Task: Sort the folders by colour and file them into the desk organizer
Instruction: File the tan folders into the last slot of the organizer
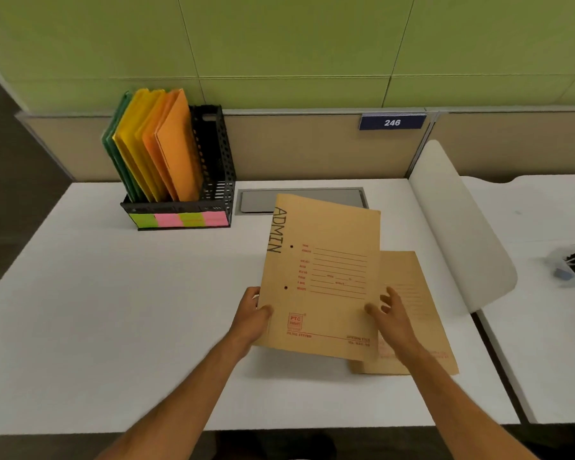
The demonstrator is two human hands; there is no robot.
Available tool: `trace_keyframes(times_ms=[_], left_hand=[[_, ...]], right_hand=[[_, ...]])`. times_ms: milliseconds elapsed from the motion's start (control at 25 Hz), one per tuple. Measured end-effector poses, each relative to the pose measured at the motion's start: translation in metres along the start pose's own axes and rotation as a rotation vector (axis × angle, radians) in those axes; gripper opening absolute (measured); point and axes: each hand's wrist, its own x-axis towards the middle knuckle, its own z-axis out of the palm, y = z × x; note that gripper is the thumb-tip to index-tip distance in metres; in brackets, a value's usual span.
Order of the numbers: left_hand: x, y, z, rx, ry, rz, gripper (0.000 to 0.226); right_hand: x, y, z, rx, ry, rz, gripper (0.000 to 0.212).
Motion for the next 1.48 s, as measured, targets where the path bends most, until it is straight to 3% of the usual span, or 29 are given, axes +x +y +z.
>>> trace_keyframes(times_ms=[160, 280, 640, 760, 1000, 1280, 1400, 1480], left_hand=[[0.002, -0.007, -0.067, -0.018, -0.027, -0.005, 0.038], [0.008, -0.008, -0.120, -0.004, -0.089, 0.000, 0.037], [0.046, -0.024, -0.263, 0.032, -0.179, 0.045, 0.038], [0.061, -0.020, -0.285, 0.063, -0.225, 0.043, 0.038], [0.098, -0.013, -0.291, 0.216, -0.150, 0.063, 0.032], [0.168, 0.042, -0.312, 0.667, 0.000, 0.302, 0.076], [0.212, 0.073, -0.313, 0.927, 0.069, 0.430, 0.087], [0.236, 0.086, -0.312, 1.064, 0.084, 0.416, 0.090]], right_hand=[[-0.006, -0.025, 0.041, 0.197, -0.236, -0.078, 0.047], [-0.014, -0.047, 0.084, 0.309, -0.300, -0.089, 0.030], [-0.026, -0.107, 0.211, 0.482, -0.493, 0.100, 0.046], [-0.028, -0.124, 0.229, 0.415, -0.482, 0.095, 0.043], [-0.025, -0.147, 0.248, 0.340, -0.430, -0.051, 0.035], [-0.023, -0.184, 0.268, 0.274, -0.196, -0.192, 0.022], [-0.016, -0.197, 0.279, 0.253, -0.112, -0.244, 0.021], [-0.011, -0.202, 0.287, 0.227, -0.067, -0.261, 0.020]])
